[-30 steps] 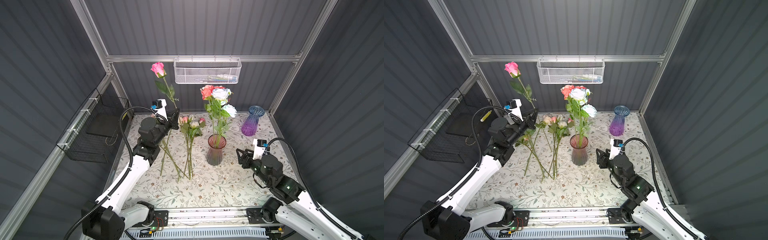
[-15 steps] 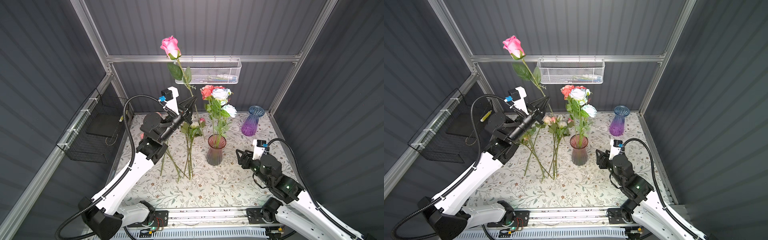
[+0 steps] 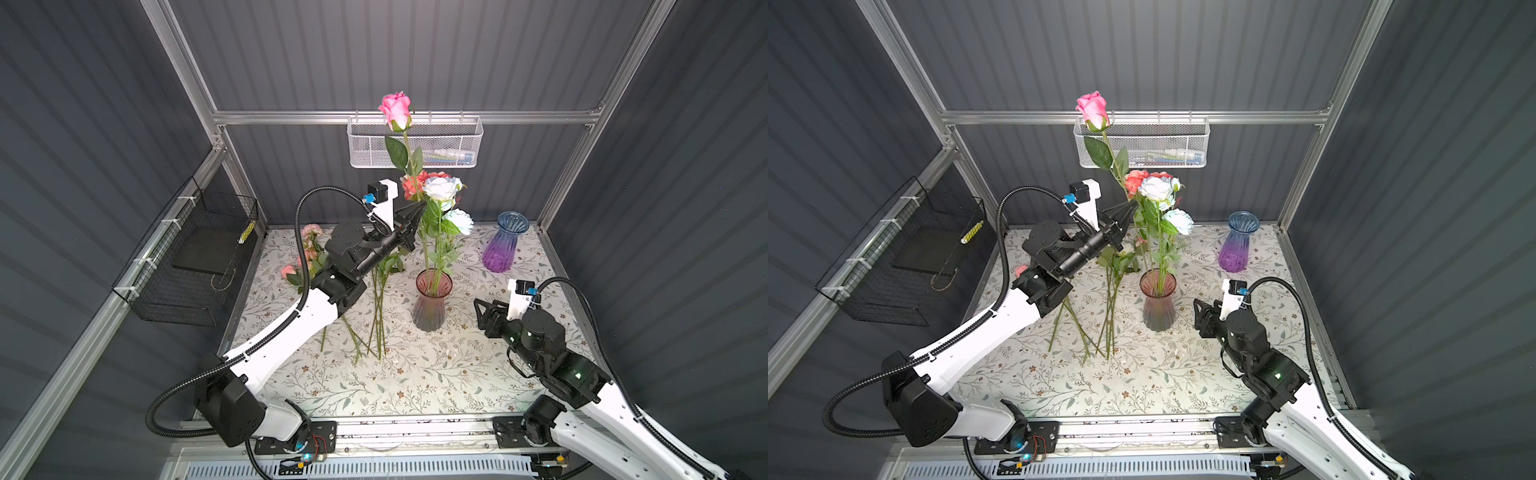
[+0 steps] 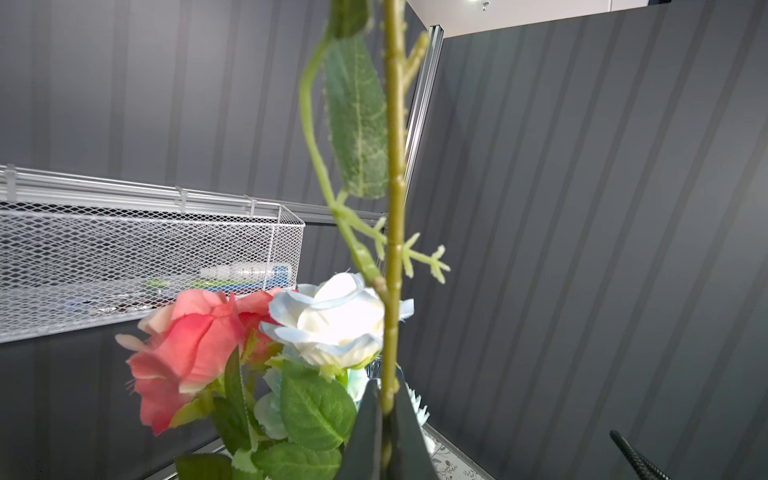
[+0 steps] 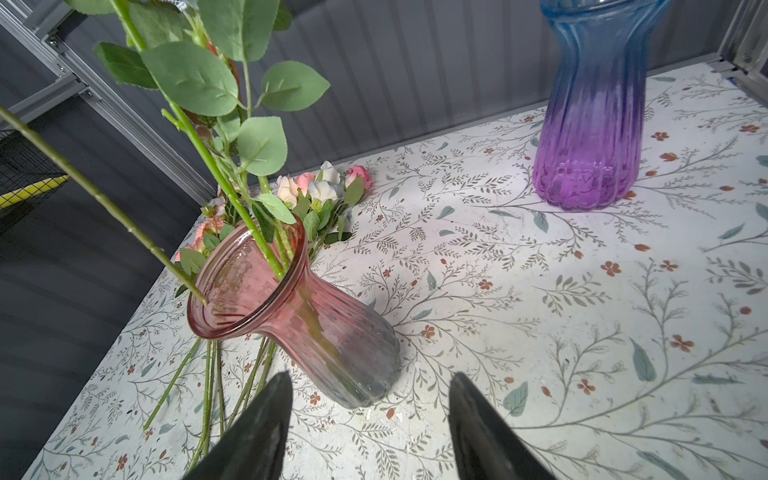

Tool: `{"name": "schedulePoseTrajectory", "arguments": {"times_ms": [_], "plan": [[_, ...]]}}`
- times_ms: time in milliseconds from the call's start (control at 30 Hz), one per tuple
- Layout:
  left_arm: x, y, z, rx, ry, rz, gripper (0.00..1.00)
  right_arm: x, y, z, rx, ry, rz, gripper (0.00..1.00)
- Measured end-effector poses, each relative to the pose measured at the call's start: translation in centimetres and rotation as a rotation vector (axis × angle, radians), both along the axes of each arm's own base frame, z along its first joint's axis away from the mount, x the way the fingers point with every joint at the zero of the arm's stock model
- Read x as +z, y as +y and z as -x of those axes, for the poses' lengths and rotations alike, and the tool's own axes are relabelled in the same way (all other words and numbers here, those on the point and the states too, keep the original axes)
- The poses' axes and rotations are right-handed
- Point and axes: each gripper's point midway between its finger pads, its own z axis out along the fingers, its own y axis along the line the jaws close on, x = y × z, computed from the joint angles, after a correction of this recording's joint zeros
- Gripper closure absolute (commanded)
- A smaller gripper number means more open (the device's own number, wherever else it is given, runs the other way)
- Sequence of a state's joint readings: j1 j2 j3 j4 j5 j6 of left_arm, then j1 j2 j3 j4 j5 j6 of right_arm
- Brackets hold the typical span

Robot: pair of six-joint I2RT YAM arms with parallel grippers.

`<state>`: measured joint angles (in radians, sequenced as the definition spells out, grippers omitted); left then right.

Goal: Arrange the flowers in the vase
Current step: 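Carry the pink rose upright with the left gripper over the pink vase, then lower the pink rose stem into the pink vase with the left gripper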

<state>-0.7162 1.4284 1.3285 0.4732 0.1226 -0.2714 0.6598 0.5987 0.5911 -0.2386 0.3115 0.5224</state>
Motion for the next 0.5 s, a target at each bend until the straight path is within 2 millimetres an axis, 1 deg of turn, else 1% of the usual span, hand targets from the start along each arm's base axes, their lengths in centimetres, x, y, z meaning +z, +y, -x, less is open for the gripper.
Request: {"name": "schedulePoseTrajectory", "arguments": {"times_ms": [167,300,367,500], "plan": [[-1.2,-0.8,-0.3,0.005,0.0,-0.005,1.0,0.2,-0.2,0.1,-0.006,-0.008,0.001,0.38],[-2.8,-1.3,-0.4,0.02,0.008,-0.028,1.0,0.2,-0.3,0.1,-0.009,-0.01,0.0,0.37],[-4.2,-1.9,0.0,0.023,0.015,-0.052,1.0,0.2,-0.3,0.1,-0.009,-0.009,0.0,0.37],[-8.0,-3.3,0.9,0.03,0.032,-0.126,1.0,0.1,-0.3,0.0,-0.01,-0.007,0.003,0.36]]}}
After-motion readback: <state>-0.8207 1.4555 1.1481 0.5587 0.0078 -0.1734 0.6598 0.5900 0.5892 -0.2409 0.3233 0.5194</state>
